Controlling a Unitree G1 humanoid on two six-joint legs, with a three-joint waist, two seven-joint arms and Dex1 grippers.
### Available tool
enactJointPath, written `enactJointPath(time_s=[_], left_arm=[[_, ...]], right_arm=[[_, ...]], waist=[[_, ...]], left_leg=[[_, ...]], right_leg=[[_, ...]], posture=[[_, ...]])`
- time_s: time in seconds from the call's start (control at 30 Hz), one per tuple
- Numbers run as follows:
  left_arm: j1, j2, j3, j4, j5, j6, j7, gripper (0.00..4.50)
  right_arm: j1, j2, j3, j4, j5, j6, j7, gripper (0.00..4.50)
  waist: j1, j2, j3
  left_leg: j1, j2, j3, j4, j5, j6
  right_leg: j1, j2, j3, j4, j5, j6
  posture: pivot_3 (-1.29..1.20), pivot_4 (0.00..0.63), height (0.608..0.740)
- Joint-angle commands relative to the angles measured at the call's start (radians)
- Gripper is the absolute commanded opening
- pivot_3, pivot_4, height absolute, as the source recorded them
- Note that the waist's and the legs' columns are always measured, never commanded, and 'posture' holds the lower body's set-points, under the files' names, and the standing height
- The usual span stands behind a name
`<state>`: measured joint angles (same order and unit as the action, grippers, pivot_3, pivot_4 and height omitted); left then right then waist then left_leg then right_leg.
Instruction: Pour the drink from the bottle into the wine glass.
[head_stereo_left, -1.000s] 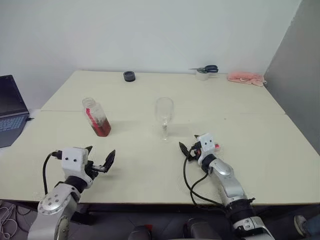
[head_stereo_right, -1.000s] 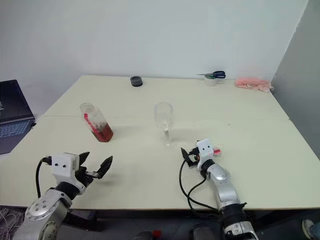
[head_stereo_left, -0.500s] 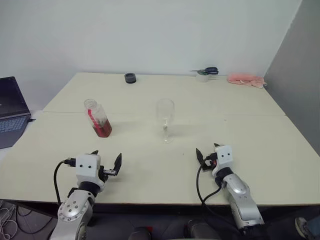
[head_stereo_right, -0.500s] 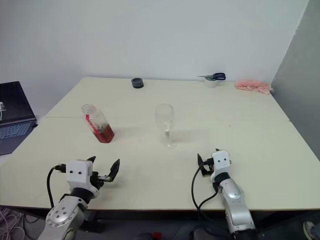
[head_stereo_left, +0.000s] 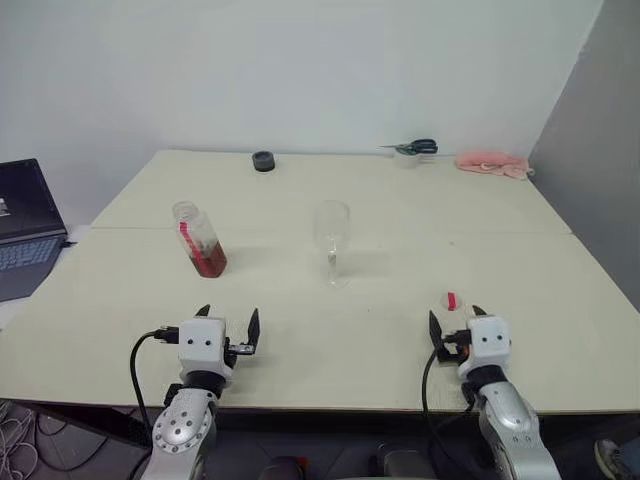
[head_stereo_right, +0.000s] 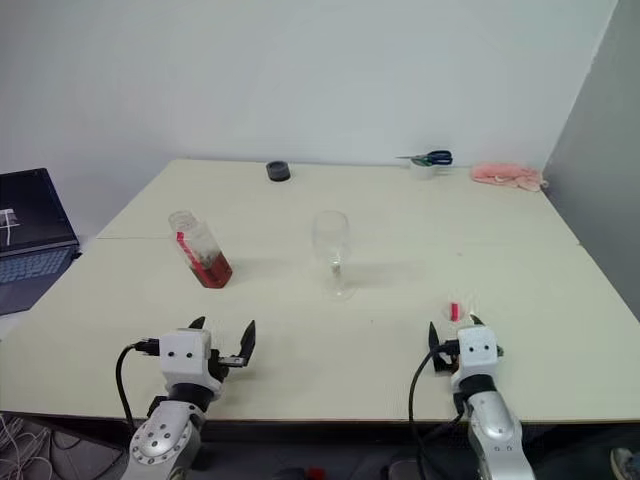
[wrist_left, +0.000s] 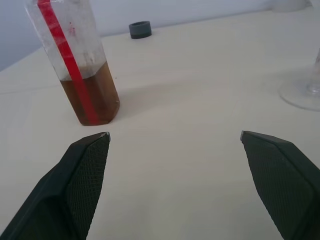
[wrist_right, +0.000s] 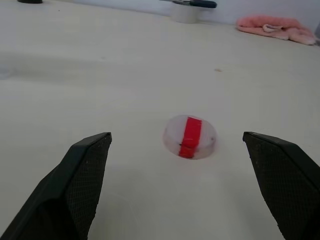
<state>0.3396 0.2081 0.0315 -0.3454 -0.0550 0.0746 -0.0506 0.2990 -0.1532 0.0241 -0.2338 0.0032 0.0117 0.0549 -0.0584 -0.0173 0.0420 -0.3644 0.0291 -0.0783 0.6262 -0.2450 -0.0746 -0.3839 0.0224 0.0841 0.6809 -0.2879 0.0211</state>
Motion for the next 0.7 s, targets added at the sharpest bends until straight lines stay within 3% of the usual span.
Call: enactJointPath(time_s=[0.03, 0.1, 0.13, 0.17, 0.23, 0.7], left_arm=[[-0.164, 0.384, 0.427, -0.004, -0.505, 0.236, -0.411, 4.5], [-0.163, 0.385, 0.424, -0.003, -0.503, 0.229, -0.407, 4.5], [-0.162, 0.385, 0.423, -0.003, -0.502, 0.226, -0.405, 4.5], [-0.161, 0.386, 0.422, -0.002, -0.502, 0.224, -0.404, 4.5], [-0.165, 0.386, 0.42, 0.0, -0.501, 0.225, -0.405, 4.5], [-0.169, 0.384, 0.436, -0.007, -0.511, 0.261, -0.429, 4.5]], right_arm=[[-0.768, -0.231, 0.146, 0.015, 0.318, 0.482, 0.663, 4.48], [-0.765, -0.234, 0.148, 0.009, 0.322, 0.485, 0.657, 4.48], [-0.764, -0.236, 0.149, 0.006, 0.325, 0.486, 0.654, 4.48], [-0.763, -0.238, 0.151, 0.004, 0.327, 0.487, 0.652, 4.48], [-0.765, -0.239, 0.152, 0.009, 0.327, 0.486, 0.655, 4.48], [-0.78, -0.229, 0.137, 0.043, 0.306, 0.481, 0.707, 4.48]], waist=[[-0.001, -0.001, -0.001], [0.001, -0.001, -0.002], [0.002, -0.009, 0.027], [0.002, -0.007, 0.043], [-0.002, -0.011, 0.071], [-0.018, -0.027, 0.098]], left_leg=[[0.001, 0.0, 0.003, 0.0, -0.001, 0.0], [0.001, -0.001, 0.006, 0.001, -0.001, -0.001], [0.001, -0.002, 0.007, 0.001, -0.002, -0.001], [0.005, -0.001, 0.007, 0.002, -0.007, 0.004], [0.016, 0.001, 0.007, 0.003, -0.01, 0.004], [0.018, 0.005, 0.009, 0.003, -0.012, 0.003]], right_leg=[[0.0, 0.0, 0.003, 0.0, 0.0, 0.001], [0.0, 0.0, 0.007, 0.0, -0.001, 0.002], [0.0, 0.0, 0.008, -0.001, -0.001, 0.003], [0.001, 0.0, 0.009, -0.002, -0.003, 0.002], [0.006, -0.001, 0.012, -0.002, -0.005, 0.002], [0.009, -0.002, 0.016, -0.001, -0.005, 0.002]], posture=[[0.0, 0.0, 0.74], [0.0, 0.0, 0.74], [0.0, 0.15, 0.74], [0.0, 0.0, 0.74], [0.0, 0.0, 0.74], [0.0, 0.0, 0.74]])
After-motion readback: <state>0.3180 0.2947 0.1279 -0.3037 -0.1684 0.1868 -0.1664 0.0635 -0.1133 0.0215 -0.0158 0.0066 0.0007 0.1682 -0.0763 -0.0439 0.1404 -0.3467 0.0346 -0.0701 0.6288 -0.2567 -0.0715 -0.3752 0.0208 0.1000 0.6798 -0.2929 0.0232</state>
